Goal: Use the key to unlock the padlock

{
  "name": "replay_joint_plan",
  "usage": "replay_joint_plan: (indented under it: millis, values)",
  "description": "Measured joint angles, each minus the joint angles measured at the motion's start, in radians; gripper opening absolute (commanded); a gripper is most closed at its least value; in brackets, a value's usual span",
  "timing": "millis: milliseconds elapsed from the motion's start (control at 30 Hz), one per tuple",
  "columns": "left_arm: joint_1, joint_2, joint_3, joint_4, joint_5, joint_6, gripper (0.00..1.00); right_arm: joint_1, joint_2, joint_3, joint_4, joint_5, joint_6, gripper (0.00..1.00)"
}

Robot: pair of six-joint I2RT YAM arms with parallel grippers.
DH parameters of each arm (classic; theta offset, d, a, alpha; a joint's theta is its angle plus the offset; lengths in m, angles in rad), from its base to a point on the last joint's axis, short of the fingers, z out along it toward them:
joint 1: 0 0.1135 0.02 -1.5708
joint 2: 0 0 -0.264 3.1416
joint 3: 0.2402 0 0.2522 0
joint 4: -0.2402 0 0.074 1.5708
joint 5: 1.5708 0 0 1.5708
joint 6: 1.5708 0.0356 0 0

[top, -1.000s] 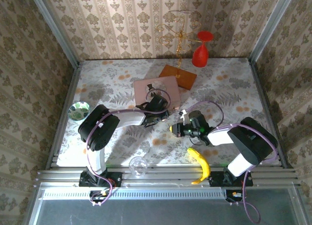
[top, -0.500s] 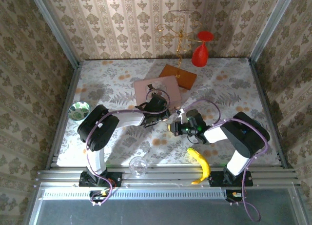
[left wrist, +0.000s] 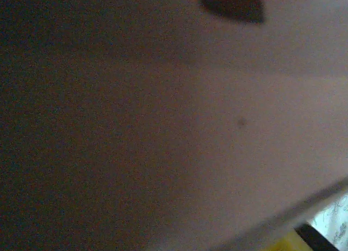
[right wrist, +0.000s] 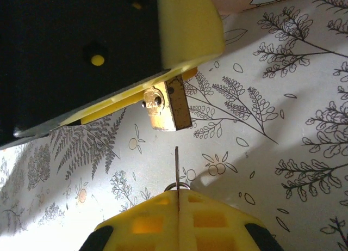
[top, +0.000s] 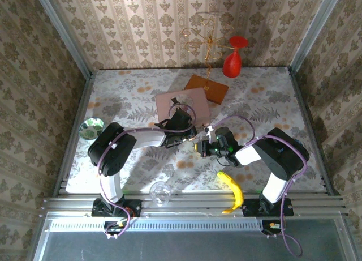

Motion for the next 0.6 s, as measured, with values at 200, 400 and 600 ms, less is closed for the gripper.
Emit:
replay_joint_plan:
  millis: [200, 400, 600]
  values:
    - [0.005, 0.000, 0.000, 0.000, 0.014, 0.000, 0.00, 0.000, -0.003, 0.005, -0.008, 0.015, -0.012, 0.00]
    - [0.007, 0.000, 0.000, 0.000, 0.021, 0.000, 0.00, 0.000, -0.006, 0.023, -0.015, 0.023, -0.016, 0.00]
    - [0.008, 0.000, 0.000, 0.001, 0.023, 0.000, 0.00, 0.000, -0.008, 0.027, -0.023, 0.024, -0.019, 0.00]
